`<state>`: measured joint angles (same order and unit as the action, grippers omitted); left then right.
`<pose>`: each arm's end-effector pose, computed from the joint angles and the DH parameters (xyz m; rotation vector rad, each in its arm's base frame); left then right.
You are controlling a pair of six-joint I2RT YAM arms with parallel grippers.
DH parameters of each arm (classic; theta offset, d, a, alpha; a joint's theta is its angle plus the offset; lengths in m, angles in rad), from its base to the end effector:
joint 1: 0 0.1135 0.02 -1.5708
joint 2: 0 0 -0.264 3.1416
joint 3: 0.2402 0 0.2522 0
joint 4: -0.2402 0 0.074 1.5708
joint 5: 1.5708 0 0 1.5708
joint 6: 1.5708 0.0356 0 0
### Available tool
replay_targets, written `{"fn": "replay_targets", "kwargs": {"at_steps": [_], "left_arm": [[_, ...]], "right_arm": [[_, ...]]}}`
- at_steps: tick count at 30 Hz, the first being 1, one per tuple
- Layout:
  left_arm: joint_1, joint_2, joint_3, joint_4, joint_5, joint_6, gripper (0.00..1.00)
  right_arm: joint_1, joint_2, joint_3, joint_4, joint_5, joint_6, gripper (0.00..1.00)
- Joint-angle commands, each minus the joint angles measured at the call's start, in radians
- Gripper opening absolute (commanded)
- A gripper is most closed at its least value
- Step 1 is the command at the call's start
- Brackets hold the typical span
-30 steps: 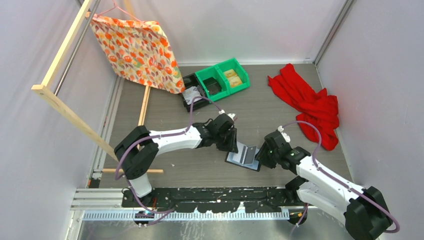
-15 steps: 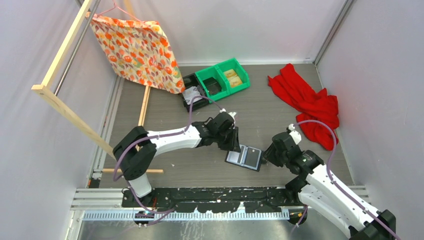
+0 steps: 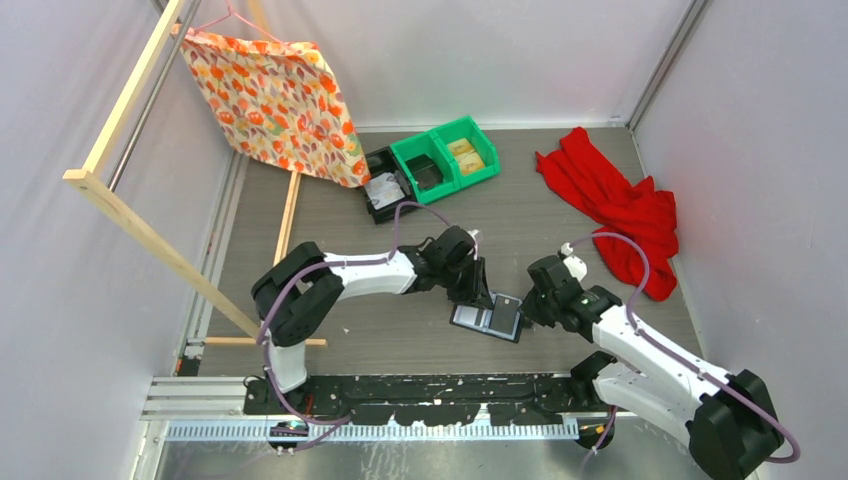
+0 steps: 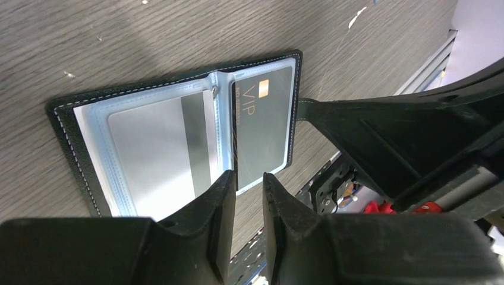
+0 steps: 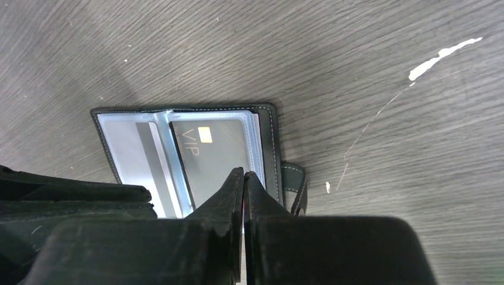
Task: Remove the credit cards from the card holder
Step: Remove the credit card from the card holder.
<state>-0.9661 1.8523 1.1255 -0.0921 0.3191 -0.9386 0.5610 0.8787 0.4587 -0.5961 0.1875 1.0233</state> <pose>0.2125 -0.3271 0.1704 0.2110 2.7284 -1.1331 0.1365 0.0779 0.1790 0.6633 2.5146 0.3552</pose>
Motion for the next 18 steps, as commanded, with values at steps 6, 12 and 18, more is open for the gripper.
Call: {"fn": "replay_targets", "kwargs": {"at_steps": [6, 12, 18], "left_arm": [[0.017, 0.062, 0.078, 0.037, 0.05, -0.016, 0.26], [0.042, 0.079, 0.077, 0.022, 0.069, 0.0, 0.28], [0.057, 0.086, 0.063, 0.016, 0.081, -0.003, 0.31]], "right_arm": [[-0.004, 0.086, -0.056, 0.143, -0.013, 0.004, 0.04], [-0.003, 0.114, -0.067, 0.174, -0.022, -0.006, 0.04], [-0.003, 0.145, -0.085, 0.218, -0.048, 0.0, 0.04]]}}
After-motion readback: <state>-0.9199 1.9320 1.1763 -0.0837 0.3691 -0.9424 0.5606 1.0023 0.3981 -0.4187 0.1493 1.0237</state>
